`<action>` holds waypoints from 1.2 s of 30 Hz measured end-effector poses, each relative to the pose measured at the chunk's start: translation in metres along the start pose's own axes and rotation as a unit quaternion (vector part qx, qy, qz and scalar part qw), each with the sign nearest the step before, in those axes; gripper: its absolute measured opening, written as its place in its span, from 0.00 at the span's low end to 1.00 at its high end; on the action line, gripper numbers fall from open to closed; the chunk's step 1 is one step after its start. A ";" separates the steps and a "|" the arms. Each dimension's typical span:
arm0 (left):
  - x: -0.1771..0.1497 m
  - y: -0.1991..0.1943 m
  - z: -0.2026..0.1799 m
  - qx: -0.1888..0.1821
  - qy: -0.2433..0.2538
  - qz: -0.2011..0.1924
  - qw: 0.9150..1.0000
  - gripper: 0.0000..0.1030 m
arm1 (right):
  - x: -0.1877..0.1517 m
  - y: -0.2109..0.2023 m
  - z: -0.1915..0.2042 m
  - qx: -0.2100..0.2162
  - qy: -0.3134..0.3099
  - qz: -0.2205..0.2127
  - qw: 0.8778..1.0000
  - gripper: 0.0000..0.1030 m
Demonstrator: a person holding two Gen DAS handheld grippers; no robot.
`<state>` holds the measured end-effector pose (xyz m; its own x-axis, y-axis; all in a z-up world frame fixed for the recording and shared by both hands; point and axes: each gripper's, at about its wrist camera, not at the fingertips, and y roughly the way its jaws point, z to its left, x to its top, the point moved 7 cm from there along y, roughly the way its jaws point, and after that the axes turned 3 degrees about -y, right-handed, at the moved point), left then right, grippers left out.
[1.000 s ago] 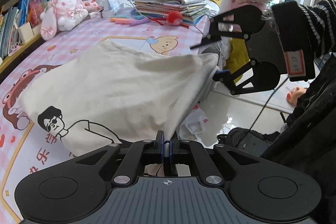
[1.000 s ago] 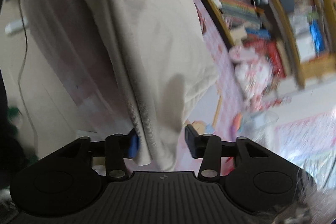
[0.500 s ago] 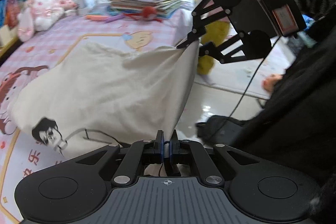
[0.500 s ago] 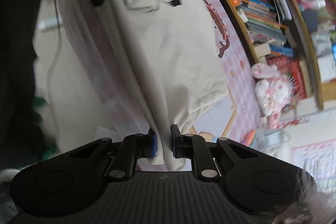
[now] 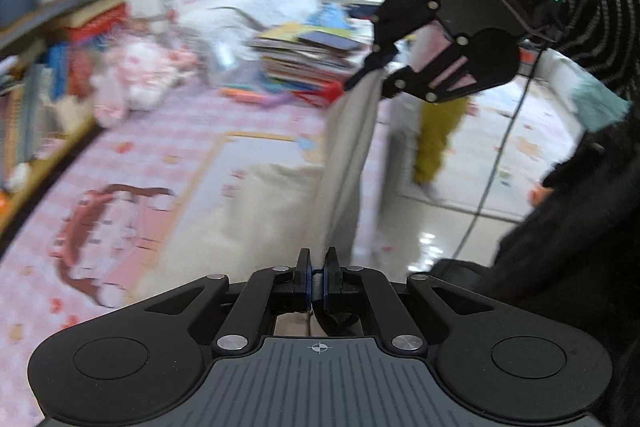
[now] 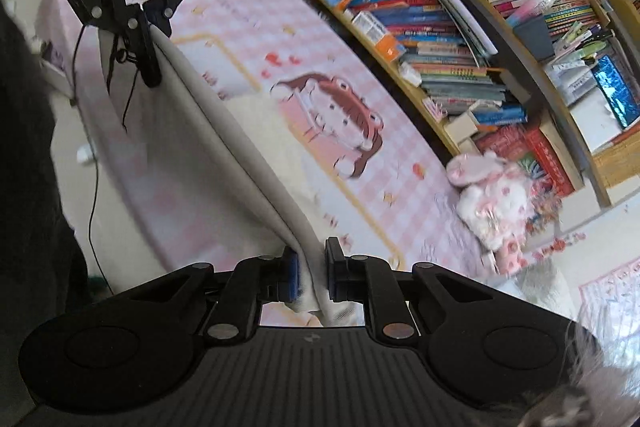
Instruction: Fold clothes
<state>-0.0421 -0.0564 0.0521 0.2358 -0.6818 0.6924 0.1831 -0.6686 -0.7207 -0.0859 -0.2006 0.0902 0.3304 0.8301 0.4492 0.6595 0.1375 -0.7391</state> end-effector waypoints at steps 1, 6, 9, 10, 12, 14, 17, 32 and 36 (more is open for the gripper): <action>0.004 0.003 0.008 0.014 -0.005 0.002 1.000 0.04 | 0.001 0.006 -0.008 0.010 0.000 -0.006 1.000 0.12; 0.018 0.025 0.040 0.064 -0.041 0.018 0.997 0.05 | 0.003 0.043 -0.043 0.070 0.012 -0.022 0.997 0.12; 0.022 0.041 0.058 0.087 -0.054 0.033 0.994 0.07 | -0.002 0.067 -0.056 0.109 0.019 -0.019 0.994 0.12; 0.023 0.047 0.064 0.096 -0.061 0.039 0.993 0.07 | -0.003 0.076 -0.060 0.120 0.022 -0.019 0.992 0.12; 0.023 0.057 0.077 0.109 -0.075 0.051 0.990 0.08 | -0.003 0.092 -0.069 0.141 0.030 -0.021 0.989 0.12; 0.022 0.064 0.089 0.122 -0.087 0.063 0.987 0.11 | -0.002 0.110 -0.077 0.163 0.041 -0.021 0.986 0.12; 0.016 0.075 0.106 0.140 -0.106 0.085 0.981 0.13 | -0.003 0.136 -0.088 0.194 0.057 -0.020 0.979 0.12; -0.063 0.037 0.137 0.210 -0.405 -0.048 0.889 0.28 | -0.064 0.235 -0.145 0.167 0.421 -0.040 0.891 0.22; -0.082 0.043 0.122 0.215 -0.467 -0.090 0.853 0.29 | -0.081 0.199 -0.147 0.202 0.547 -0.066 0.809 0.29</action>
<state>0.0632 0.0066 -0.0399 0.7876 0.0896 0.6096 0.5828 -0.4295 -0.6898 0.1182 -0.3204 -0.0198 0.8211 -0.1524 0.5501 0.5365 0.5350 -0.6526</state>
